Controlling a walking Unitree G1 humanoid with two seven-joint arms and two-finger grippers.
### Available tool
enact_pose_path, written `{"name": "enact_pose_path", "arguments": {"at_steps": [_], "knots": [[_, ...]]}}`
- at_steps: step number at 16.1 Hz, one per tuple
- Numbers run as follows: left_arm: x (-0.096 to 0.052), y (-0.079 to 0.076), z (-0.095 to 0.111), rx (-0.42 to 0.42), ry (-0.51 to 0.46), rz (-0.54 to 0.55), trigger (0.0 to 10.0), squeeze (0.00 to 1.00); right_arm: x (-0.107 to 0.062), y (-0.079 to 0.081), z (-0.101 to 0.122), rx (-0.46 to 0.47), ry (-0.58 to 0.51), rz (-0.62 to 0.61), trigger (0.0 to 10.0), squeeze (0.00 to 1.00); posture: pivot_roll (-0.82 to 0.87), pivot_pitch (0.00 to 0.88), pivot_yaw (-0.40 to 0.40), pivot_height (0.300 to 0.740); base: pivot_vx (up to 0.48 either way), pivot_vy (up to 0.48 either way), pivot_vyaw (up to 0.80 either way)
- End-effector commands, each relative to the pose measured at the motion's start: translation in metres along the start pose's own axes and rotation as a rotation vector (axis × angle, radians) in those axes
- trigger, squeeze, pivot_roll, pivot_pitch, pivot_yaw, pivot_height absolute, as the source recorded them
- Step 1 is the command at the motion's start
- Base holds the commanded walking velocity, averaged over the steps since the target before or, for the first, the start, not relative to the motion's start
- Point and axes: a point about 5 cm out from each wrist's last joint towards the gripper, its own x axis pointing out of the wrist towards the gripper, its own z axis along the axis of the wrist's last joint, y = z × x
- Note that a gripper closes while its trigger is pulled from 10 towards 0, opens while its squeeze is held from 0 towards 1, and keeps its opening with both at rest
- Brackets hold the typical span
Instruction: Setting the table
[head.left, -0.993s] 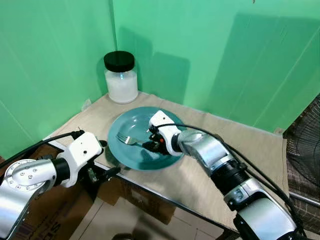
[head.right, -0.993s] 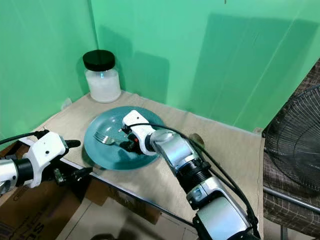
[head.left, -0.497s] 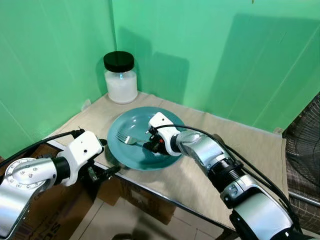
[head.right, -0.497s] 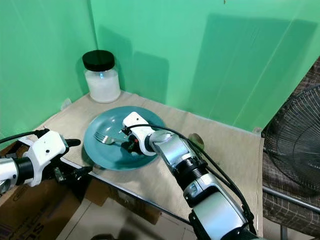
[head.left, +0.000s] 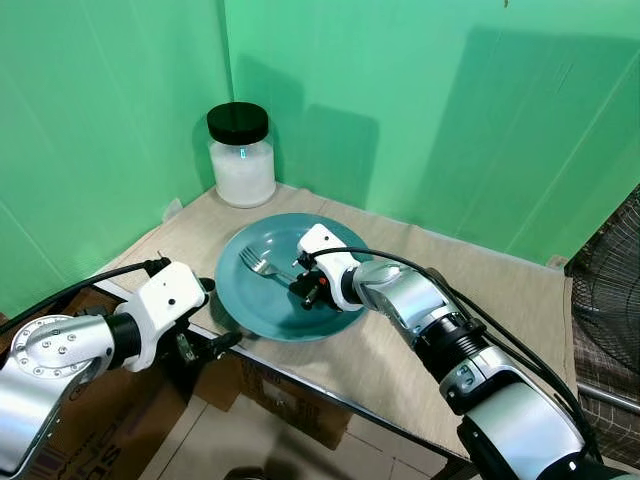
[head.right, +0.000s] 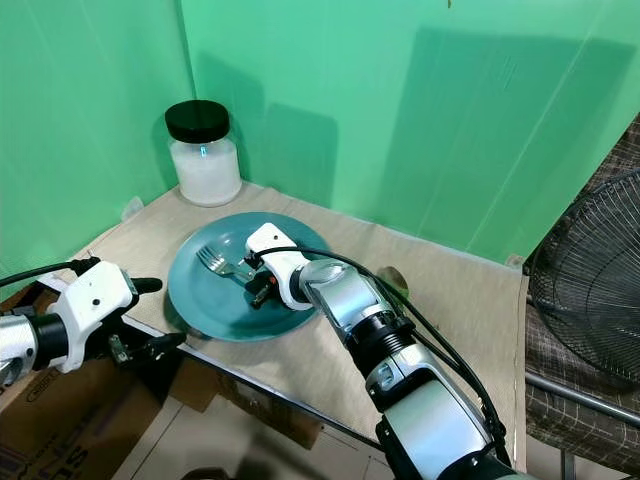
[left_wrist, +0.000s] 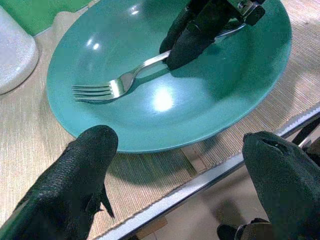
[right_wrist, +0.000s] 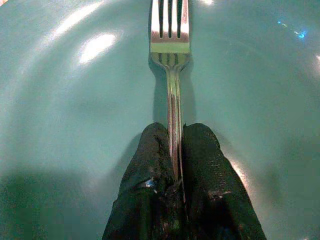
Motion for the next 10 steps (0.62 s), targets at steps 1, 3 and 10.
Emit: {"name": "enact_pose_path", "arguments": {"at_steps": [1,3,10], "knots": [[0.001,0.0,0.0,0.014,0.003,-0.01,10.0,0.0,0.0,-0.001,-0.006,0.02,0.024,0.001,0.0,0.0,0.19,0.0,-0.017,0.74,0.0,0.0,0.0],[0.001,0.002,0.001,0.019,0.002,-0.012,10.0,0.0,-0.003,-0.003,0.0,0.034,-0.004,-0.002,0.0,0.0,0.19,0.0,-0.015,0.74,0.0,0.0,0.0],[0.001,-0.002,0.003,0.009,-0.015,-0.007,10.0,0.0,-0.075,-0.033,0.014,0.115,-0.177,-0.085,0.0,0.0,0.18,0.0,-0.027,0.74,0.0,0.0,0.0]]}}
